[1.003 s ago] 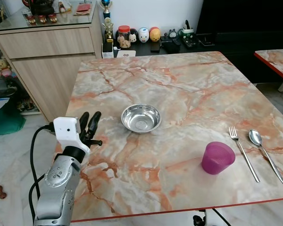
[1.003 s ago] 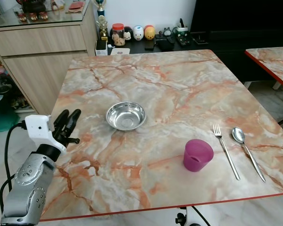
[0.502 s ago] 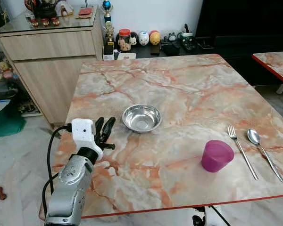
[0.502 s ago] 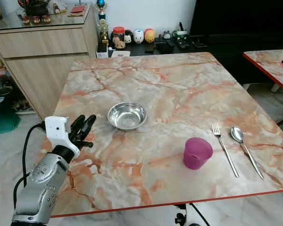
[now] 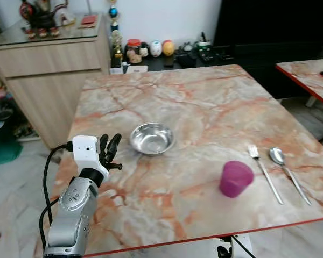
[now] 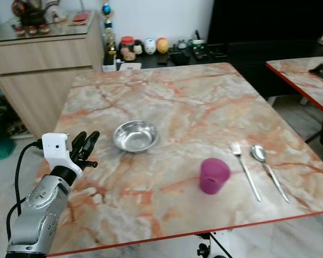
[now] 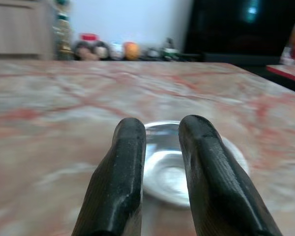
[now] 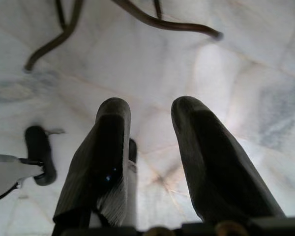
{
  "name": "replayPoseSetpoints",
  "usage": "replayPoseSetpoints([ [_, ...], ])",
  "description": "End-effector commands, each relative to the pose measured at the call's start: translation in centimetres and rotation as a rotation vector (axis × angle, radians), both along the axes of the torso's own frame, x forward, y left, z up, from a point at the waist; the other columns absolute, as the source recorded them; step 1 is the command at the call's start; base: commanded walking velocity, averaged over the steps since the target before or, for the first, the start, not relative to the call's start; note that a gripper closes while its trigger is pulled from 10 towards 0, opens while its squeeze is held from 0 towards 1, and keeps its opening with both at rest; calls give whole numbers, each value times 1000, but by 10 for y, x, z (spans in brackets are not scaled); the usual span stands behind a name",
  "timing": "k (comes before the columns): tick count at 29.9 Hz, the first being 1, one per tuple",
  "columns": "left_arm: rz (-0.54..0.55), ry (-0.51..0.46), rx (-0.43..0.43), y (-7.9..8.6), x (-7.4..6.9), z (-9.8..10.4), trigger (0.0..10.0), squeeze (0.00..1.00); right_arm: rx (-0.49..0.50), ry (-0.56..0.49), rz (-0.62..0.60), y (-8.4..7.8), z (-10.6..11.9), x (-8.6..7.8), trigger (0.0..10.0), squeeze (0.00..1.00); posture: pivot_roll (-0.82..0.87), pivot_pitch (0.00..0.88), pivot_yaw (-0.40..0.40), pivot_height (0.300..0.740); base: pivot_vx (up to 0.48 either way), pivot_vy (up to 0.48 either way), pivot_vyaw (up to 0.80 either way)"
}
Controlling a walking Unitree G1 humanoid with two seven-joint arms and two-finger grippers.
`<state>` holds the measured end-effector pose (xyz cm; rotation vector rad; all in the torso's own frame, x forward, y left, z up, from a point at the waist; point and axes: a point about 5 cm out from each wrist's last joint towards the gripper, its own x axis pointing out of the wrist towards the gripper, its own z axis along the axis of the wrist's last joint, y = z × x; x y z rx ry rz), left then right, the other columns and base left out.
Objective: Setting the table
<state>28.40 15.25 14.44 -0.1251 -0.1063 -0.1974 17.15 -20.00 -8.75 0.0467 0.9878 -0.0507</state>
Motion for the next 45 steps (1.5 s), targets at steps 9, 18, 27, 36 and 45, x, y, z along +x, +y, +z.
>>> replayPoseSetpoints([
  [9,9,7,27,4,2,-1,10000,0,4,-22,-8,-1,3,6,10000,0,45,0,-10,740,0,0,0],
  [18,11,64,46,4,5,-8,10000,0,2,-17,-4,-1,3,5,10000,0,48,0,-12,740,0,0,0],
  [27,62,173,-58,3,42,-2,10000,0,1,-13,0,0,2,5,10000,0,44,0,-9,740,0,0,0],
  [36,45,324,-160,-17,79,-7,10000,1000,1,-12,-13,1,2,5,10000,0,14,0,2,740,0,0,0],
  [45,79,317,-218,-24,93,2,10000,1000,-1,-9,-19,1,1,4,10000,0,3,0,11,740,0,0,0],
])
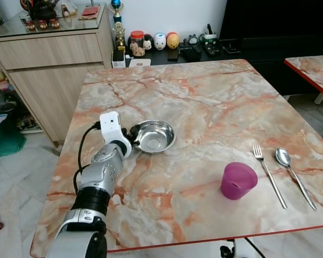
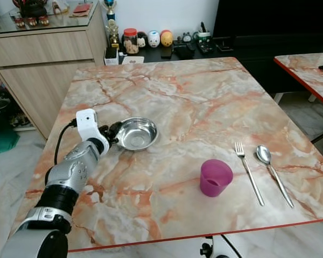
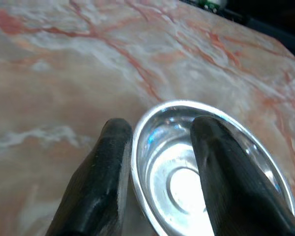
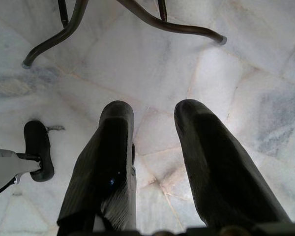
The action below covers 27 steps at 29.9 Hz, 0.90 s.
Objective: Setting the table
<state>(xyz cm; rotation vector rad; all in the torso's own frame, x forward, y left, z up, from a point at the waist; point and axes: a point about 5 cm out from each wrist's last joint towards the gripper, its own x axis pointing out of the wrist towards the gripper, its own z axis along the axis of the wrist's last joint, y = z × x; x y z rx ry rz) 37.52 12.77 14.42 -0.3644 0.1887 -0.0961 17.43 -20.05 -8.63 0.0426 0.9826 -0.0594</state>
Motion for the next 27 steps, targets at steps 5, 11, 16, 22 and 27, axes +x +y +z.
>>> replayPoseSetpoints([
  [5,79,5,-10,4,10,4,10000,1000,6,-4,-15,1,0,1,10000,0,5,0,12,740,0,0,0],
  [11,110,23,43,2,12,1,10000,1000,4,0,-9,3,0,2,10000,0,3,0,16,740,0,0,0],
  [16,56,53,93,-12,11,-7,10000,0,6,-1,-13,3,0,2,10000,0,-1,0,21,740,0,0,0],
  [22,25,83,102,-18,10,-14,10000,0,9,-1,-17,4,0,3,10000,0,-10,0,28,740,0,0,0],
  [27,4,96,125,-21,9,-17,10000,0,11,0,-17,5,0,2,10000,0,-17,0,34,740,0,0,0],
])
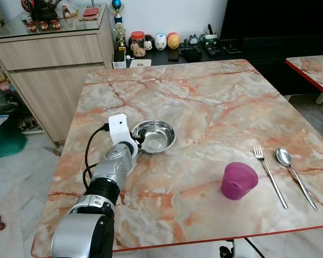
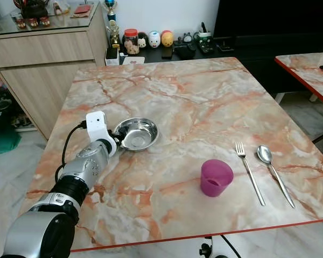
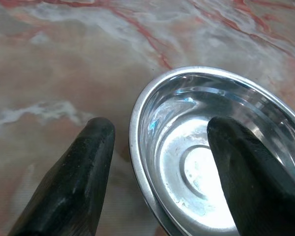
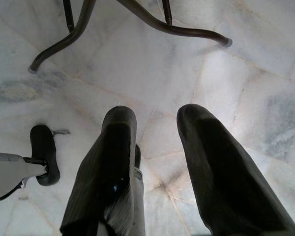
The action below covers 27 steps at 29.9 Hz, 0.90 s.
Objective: Setting the table
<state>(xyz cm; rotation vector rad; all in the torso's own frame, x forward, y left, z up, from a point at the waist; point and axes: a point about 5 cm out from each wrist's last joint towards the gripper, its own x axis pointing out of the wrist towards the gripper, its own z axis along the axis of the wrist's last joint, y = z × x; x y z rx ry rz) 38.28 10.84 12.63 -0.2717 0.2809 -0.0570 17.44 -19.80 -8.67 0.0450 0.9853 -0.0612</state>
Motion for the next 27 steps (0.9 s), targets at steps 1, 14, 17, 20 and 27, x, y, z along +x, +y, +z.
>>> replayPoseSetpoints([
  [1,-8,8,30,-1,1,0,10000,0,9,-3,-14,2,0,2,10000,0,-18,0,35,740,0,0,0],
  [14,49,3,29,-2,4,4,10000,0,11,-2,-12,3,0,0,10000,0,-31,0,44,740,0,0,0],
  [17,43,24,6,-4,4,2,10000,0,11,-2,-12,4,-1,0,10000,0,-31,0,46,740,0,0,0],
  [20,50,60,13,-7,3,-2,10000,0,12,-1,-12,4,-1,0,10000,0,-33,0,48,740,0,0,0],
  [27,91,72,32,-4,6,0,10000,0,15,2,-12,4,-1,0,10000,0,-36,0,52,740,0,0,0],
])
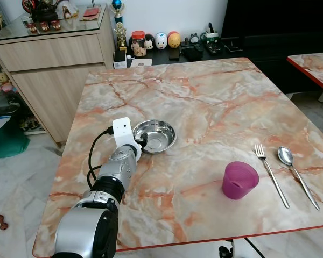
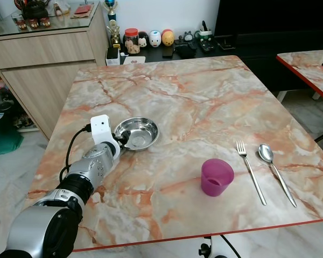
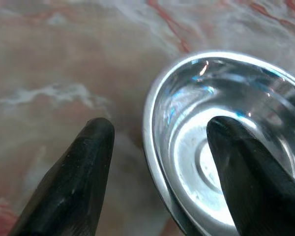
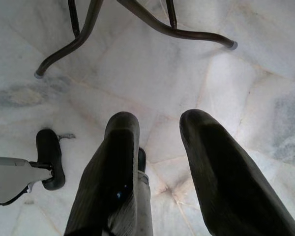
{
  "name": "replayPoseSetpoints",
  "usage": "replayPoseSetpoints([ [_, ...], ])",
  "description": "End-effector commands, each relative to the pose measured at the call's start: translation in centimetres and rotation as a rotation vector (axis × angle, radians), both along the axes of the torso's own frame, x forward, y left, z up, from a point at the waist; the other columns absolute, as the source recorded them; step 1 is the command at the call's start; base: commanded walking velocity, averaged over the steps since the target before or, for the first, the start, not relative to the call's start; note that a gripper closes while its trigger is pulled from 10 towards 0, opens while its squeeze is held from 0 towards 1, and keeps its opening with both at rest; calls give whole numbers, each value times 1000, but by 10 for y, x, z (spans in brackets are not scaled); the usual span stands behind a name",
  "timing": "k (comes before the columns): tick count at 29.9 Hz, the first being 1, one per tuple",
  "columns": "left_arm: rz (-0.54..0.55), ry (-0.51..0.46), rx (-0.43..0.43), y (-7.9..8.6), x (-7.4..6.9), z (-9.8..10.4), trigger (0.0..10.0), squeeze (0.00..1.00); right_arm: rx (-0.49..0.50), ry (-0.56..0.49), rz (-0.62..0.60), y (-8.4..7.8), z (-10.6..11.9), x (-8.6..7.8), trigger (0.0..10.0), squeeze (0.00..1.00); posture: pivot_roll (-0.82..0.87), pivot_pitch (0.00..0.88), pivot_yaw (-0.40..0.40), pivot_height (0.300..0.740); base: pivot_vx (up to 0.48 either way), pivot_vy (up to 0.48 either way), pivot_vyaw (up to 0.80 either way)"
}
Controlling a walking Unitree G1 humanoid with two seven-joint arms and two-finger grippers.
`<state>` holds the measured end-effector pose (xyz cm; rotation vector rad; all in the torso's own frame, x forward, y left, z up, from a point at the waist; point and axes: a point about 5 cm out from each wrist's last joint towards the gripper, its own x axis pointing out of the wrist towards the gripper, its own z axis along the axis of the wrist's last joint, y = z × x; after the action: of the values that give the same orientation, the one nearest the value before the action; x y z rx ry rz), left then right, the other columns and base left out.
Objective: Setting the table
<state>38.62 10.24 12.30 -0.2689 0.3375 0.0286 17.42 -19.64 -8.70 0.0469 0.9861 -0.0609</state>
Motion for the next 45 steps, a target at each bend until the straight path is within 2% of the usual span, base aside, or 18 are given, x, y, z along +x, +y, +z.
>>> replayPoseSetpoints([
  [1,12,11,19,2,3,4,10000,0,15,2,-12,3,0,0,10000,0,-36,0,52,740,0,0,0],
  [5,5,27,20,0,3,3,10000,0,16,5,-10,3,-1,0,10000,0,-37,0,54,740,0,0,0],
  [8,-44,72,14,-6,1,-3,10000,0,21,10,-9,4,-1,0,10000,0,-37,0,56,740,0,0,0],
  [11,-64,92,50,-7,-1,-6,10000,0,23,12,-7,4,-1,0,10000,0,-37,0,57,740,0,0,0],
  [19,-68,108,49,-7,-2,-9,10000,0,24,15,-4,5,-1,-1,10000,0,-36,0,58,740,0,0,0],
  [20,-66,110,41,-7,-2,-9,8902,0,25,16,-3,5,-1,-1,10000,0,-36,0,59,740,0,0,0],
  [21,-66,109,37,-7,-2,-9,2824,0,25,16,-3,5,-1,-1,10000,0,-36,0,59,740,0,0,0],
  [22,-66,105,29,-8,-2,-9,0,0,26,17,-3,5,-1,-1,10000,0,-36,0,60,740,0,0,0],
  [35,-73,106,8,-8,-2,-8,0,0,29,22,-1,5,-1,0,10000,0,-30,0,59,740,0,0,0],
  [45,-62,113,-5,1,-1,-9,0,0,30,26,6,6,-1,0,10000,0,-28,0,58,740,0,0,0],
])
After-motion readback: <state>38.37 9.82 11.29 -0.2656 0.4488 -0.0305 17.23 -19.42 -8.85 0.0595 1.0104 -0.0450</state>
